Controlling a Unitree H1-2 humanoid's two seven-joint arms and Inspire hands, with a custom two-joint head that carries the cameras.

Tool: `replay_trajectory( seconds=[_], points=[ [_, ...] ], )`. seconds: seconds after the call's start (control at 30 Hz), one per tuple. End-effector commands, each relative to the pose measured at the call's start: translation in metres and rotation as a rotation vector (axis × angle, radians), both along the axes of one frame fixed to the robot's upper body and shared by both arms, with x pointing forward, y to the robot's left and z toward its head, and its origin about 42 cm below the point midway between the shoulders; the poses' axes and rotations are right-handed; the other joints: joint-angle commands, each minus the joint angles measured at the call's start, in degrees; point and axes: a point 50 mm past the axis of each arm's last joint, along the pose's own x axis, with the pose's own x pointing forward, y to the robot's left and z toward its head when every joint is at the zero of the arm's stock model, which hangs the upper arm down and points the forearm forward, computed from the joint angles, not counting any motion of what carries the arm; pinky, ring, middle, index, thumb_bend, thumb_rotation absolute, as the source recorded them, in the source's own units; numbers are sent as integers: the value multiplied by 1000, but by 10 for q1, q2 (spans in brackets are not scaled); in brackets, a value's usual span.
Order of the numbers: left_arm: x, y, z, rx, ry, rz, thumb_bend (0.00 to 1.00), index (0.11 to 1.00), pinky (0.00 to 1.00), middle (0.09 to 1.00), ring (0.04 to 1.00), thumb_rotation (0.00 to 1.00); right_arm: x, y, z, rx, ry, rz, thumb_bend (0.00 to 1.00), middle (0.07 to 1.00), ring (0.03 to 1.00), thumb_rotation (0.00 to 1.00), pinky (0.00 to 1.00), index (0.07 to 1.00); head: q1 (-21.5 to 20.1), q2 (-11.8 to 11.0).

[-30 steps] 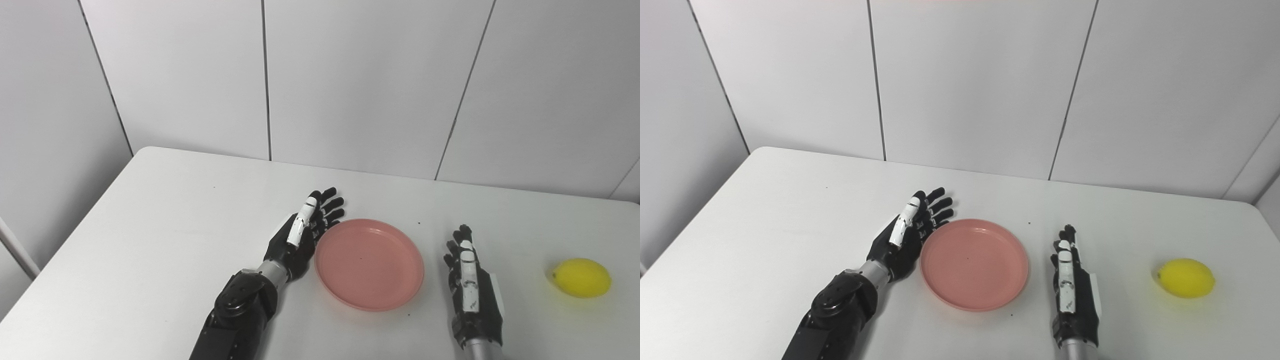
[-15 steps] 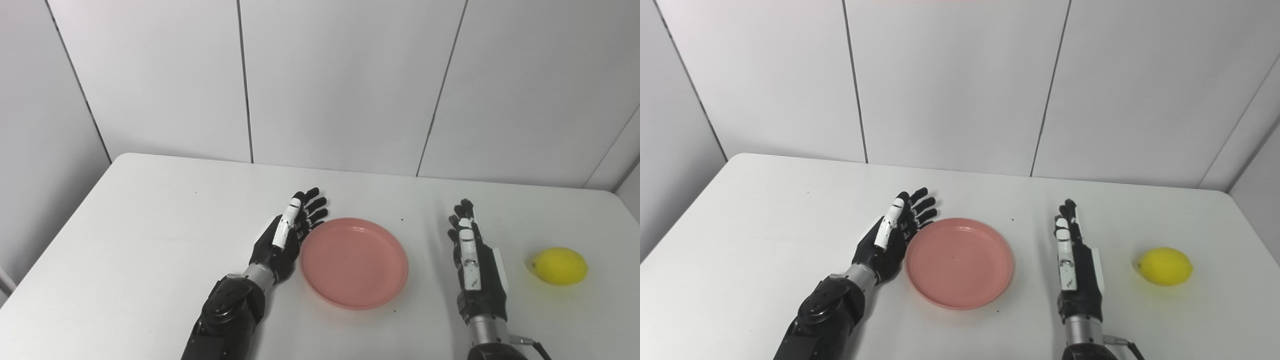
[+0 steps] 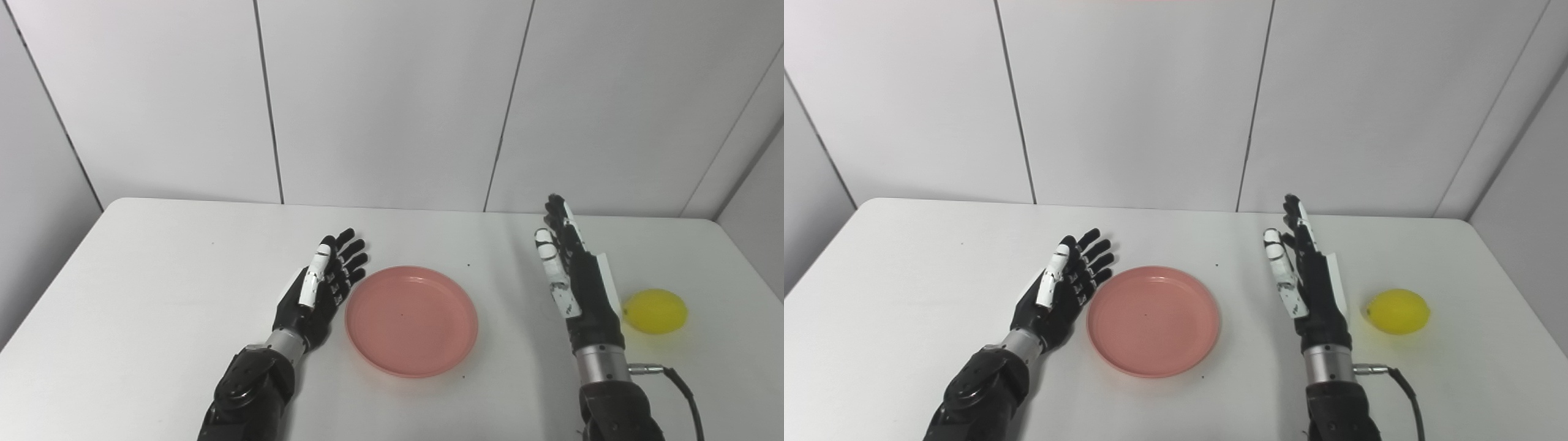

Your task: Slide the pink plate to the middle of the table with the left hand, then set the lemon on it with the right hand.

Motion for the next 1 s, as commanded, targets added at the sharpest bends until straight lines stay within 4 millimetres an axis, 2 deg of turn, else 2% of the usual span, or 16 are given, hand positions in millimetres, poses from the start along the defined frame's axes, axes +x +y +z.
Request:
replay_trajectory(
  seconds=[0.0, 0.13, 0.3, 0.47, 0.7, 0.77, 0.87, 0.97],
  points=[
    [0, 6, -7, 8, 23, 2, 411, 937, 965, 947, 944, 1000, 2, -2, 21, -57, -69, -31, 565, 938, 932, 893, 888, 938, -4, 0],
    [1, 9, -8, -2, 28, -2, 410, 943, 976, 952, 949, 1000, -2, -15, 37, -173, -105, -74, 570, 937, 930, 893, 882, 944, -10, 0],
    [3, 14, -9, 4, 15, 7, 416, 943, 971, 954, 953, 1000, -7, -32, 51, -267, -132, -117, 700, 932, 895, 823, 737, 954, -20, -1],
    [6, 22, -10, -9, 7, 17, 417, 942, 963, 955, 952, 1000, -11, -48, 65, -388, -157, -181, 741, 926, 896, 767, 819, 956, -29, -1],
    [10, 30, -11, -20, -11, 21, 429, 952, 986, 962, 962, 1000, -15, -78, 77, -512, -155, -245, 828, 917, 892, 751, 829, 944, -41, 0],
    [12, 33, -11, -25, -11, 25, 432, 956, 991, 965, 965, 1000, -16, -88, 79, -521, -144, -254, 841, 918, 895, 709, 829, 942, -46, 0],
    [13, 36, -12, -24, -12, 34, 439, 951, 996, 965, 964, 1000, -19, -99, 82, -537, -112, -262, 904, 926, 872, 676, 769, 943, -48, 0],
    [15, 40, -11, -23, -14, 41, 440, 950, 992, 964, 963, 1000, -21, -113, 84, -562, -73, -251, 939, 934, 873, 660, 772, 953, -50, 3]
  ],
)
